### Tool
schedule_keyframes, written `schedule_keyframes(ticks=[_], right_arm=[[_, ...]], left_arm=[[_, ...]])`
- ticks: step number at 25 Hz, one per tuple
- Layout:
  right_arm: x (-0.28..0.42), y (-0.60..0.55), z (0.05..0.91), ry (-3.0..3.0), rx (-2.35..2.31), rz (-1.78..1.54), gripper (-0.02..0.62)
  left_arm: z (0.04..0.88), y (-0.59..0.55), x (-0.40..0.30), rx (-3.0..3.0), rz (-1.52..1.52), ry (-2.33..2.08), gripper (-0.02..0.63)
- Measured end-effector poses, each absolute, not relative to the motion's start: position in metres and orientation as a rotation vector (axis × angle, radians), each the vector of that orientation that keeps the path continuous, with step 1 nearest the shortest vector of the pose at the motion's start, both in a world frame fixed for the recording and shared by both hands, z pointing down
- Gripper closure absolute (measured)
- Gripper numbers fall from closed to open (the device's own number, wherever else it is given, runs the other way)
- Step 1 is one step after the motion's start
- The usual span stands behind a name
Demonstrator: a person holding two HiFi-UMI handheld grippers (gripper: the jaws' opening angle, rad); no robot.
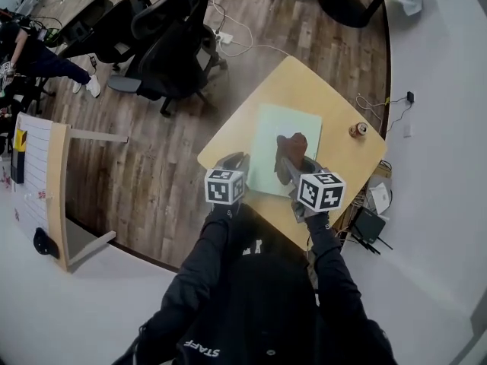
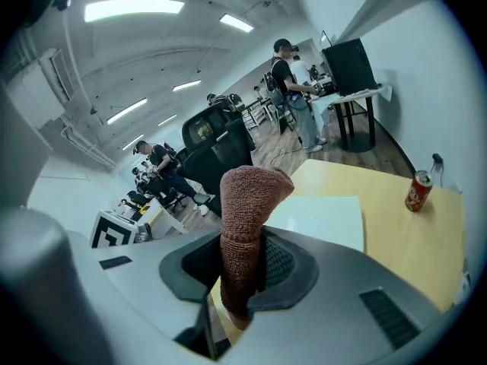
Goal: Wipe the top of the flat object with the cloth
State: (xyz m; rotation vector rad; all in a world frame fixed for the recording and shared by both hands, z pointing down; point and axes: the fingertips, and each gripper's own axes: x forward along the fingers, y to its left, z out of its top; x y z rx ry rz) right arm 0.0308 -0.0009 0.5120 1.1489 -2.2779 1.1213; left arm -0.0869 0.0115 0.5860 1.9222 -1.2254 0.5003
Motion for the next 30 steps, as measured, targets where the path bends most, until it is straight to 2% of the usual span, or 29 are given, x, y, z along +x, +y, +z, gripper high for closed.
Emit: schedule_keyframes(ticks=[3, 12, 20, 30], right_arm=[[0.021, -0.032, 0.538, -2.251, 1.148, 1.181, 0.492], [-0.016, -0.102, 0.597, -2.219, 1.082, 1.383, 0.491], [-0.049, -0.155, 0.640, -2.211, 0.967, 1.472, 0.491], [-0.010, -0.151, 0.680, -2.067, 1.016, 1.438, 0.486]], left_arm=[[0.616, -0.006, -0.088, 1.882, 0.529, -1.178, 0.514], [0.670, -0.030, -0.071, 1.861, 0.620, -0.987, 0.446], [0.692, -0.034, -0.059, 1.847, 0.663, -0.881, 0.450], [0.696, -0.033, -0.060, 1.803, 0.667, -0.845, 0.460]])
